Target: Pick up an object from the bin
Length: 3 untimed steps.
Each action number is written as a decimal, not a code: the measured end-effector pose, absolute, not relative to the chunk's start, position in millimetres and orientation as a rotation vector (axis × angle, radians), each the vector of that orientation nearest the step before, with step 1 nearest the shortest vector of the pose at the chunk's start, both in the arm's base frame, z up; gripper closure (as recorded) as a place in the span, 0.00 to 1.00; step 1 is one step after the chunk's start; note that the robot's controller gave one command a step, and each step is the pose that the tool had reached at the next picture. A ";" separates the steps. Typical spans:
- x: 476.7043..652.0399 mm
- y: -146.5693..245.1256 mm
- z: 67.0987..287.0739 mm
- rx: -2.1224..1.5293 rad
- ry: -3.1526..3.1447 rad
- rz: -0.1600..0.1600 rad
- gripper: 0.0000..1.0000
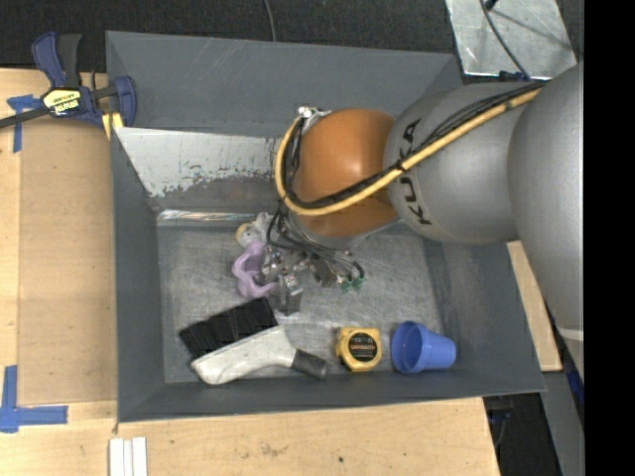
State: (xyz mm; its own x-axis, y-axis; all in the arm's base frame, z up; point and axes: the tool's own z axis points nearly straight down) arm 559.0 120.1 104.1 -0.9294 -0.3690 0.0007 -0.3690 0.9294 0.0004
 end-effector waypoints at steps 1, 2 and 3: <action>560.2 120.3 122.0 0.590 -3.089 0.000 1.00; 561.2 120.4 131.1 0.590 -3.093 0.000 1.00; 560.1 120.2 140.2 0.589 -3.088 0.000 1.00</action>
Offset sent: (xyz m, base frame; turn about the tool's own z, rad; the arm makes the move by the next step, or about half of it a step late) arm -0.0001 0.0001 0.0428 0.0000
